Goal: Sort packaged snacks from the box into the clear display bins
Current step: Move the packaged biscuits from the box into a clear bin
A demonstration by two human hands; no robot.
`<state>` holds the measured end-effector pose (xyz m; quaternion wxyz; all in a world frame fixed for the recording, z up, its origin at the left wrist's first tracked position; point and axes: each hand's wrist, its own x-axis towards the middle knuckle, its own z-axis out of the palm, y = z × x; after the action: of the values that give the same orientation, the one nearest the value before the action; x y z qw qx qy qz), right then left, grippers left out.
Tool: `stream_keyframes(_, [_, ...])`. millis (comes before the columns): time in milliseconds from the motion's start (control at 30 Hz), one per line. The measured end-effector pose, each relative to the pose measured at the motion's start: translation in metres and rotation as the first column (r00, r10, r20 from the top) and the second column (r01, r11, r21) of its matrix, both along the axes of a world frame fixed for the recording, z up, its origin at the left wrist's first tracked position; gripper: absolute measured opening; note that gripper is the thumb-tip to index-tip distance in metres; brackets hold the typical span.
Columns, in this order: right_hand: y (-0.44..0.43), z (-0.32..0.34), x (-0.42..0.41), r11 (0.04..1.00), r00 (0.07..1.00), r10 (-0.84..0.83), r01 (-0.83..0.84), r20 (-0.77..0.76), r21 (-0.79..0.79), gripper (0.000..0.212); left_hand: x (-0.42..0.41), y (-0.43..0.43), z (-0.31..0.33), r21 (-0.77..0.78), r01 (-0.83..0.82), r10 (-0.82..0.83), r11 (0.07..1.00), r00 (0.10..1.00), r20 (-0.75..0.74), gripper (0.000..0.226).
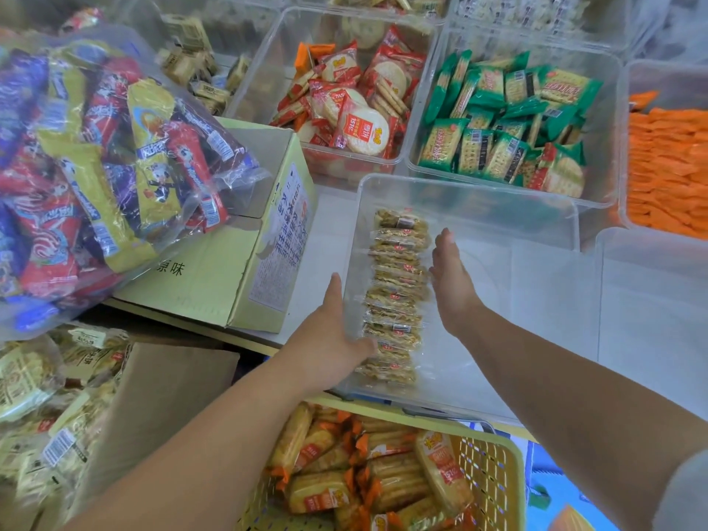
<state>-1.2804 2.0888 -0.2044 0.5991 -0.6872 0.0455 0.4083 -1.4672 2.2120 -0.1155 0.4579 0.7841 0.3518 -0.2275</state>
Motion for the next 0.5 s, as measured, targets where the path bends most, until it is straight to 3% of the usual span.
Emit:
stream_keyframes(133, [0.018, 0.006, -0.015, 0.996, 0.996, 0.011, -0.003, -0.087, 0.092, 0.102, 0.004, -0.005, -0.004, -0.08, -0.011, 0.01, 0.997, 1.0, -0.008, 0.123])
stream_keyframes(333, [0.029, 0.003, -0.024, 0.996, 0.998, -0.054, 0.052, 0.021, 0.078, 0.059, 0.005, -0.005, -0.005, -0.126, -0.02, 0.019, 0.992, 1.0, -0.005, 0.125])
stream_keyframes(500, [0.026, 0.011, -0.02, 1.0, 0.996, 0.027, -0.026, 0.081, -0.01, 0.061, 0.005, -0.004, -0.005, -0.077, 0.001, -0.002, 0.997, 1.0, -0.009, 0.125])
